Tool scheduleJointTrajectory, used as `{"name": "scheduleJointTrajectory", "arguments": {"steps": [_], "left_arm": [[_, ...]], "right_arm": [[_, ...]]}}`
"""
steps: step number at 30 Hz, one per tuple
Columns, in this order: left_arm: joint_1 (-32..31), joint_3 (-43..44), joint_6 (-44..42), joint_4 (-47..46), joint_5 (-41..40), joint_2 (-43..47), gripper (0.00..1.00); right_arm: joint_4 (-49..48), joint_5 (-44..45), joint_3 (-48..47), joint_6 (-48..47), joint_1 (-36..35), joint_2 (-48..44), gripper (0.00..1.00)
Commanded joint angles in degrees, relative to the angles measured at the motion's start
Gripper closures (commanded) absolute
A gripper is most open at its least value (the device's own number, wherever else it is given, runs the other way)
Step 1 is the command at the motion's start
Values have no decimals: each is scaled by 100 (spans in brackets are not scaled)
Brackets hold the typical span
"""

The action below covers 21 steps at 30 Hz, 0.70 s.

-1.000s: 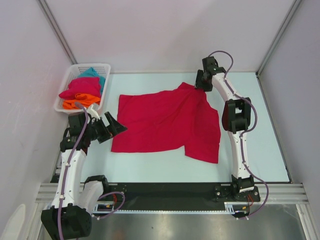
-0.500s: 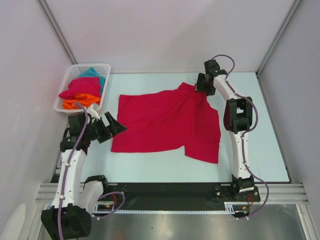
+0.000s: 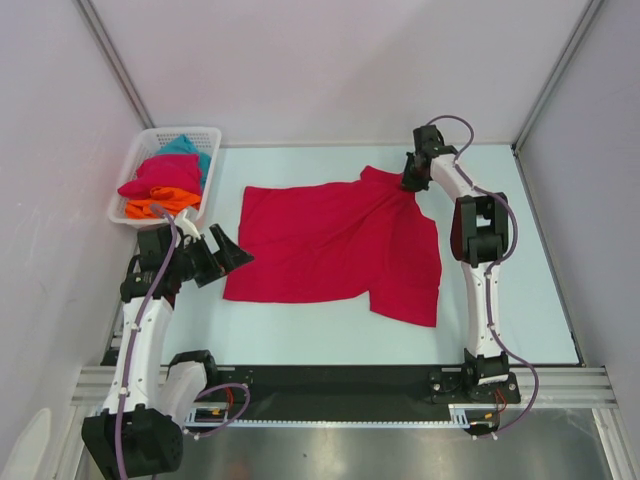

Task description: Fold and stack the t-shirts

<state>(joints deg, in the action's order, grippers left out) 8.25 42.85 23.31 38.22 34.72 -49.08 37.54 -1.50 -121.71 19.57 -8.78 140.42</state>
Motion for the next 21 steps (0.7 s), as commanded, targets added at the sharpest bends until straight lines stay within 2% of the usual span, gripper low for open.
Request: {"name": "scheduleJointTrajectory", "arguments": {"steps": [1,3,4,7,8,14,21], "left_arm": [[45,40,-134,-130,44,-5,1],[45,13,-107,-200,35,-23,0],[45,-22,-107,-192,17,-23,1],[45,-92,-20,-349,-79,-101,1],[45,-110,120,-420,-62,-154,0],[36,-137,595,-1009,132,-795,0],[45,-31,780,-1352,-97,-1340,0]], "right_arm": [[-37,141,52,-59,25,-463,100],[200,141,-124,-42,25,-375,74],[271,141,-290,-41,16,-323,65],[324,132,-310,20,-36,-471,50],[307,141,-275,38,-71,-541,35],[-115,369,164,29,-195,-1375,31],[-124,273,612,82,-177,-1807,32]]}}
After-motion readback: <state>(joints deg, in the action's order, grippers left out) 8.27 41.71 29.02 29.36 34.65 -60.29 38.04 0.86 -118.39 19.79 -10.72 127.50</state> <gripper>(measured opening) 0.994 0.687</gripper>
